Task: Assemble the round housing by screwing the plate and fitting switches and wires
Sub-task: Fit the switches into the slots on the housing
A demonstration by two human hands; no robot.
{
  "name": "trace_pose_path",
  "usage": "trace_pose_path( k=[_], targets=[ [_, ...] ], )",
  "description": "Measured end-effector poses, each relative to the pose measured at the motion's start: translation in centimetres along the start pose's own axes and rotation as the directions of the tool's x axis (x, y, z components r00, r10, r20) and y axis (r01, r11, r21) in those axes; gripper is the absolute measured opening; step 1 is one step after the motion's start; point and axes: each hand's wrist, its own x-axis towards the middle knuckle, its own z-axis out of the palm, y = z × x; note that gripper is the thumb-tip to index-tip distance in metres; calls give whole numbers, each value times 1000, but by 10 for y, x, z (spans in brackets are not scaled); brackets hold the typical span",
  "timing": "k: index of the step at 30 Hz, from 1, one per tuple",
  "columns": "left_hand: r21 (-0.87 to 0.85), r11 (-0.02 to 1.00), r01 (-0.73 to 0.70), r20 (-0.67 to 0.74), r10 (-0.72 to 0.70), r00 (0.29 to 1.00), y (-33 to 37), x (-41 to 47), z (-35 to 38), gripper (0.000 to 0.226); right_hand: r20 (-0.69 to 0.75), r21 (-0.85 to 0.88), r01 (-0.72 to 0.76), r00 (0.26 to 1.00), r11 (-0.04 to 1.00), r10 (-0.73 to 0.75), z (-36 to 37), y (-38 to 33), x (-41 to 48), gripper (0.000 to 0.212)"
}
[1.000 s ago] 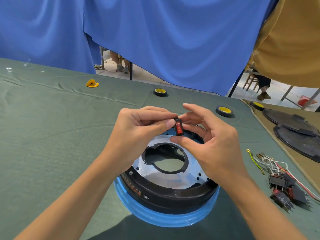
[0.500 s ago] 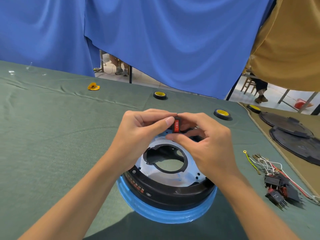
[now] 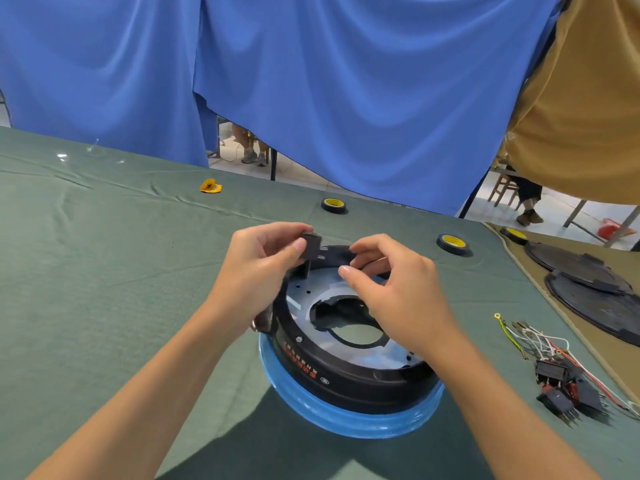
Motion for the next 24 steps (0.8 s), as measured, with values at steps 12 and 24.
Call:
trace_pose_path(
  k=[12, 24],
  targets=[
    [358, 929, -94, -63, 125, 990, -26, -26, -51, 28, 464, -76, -258, 846, 963, 263, 24, -34, -4, 45],
    [259, 950, -175, 87, 157, 984, -26, -57, -51, 33, 610, -170, -146, 761, 975, 220, 13, -29, -8, 14]
  ],
)
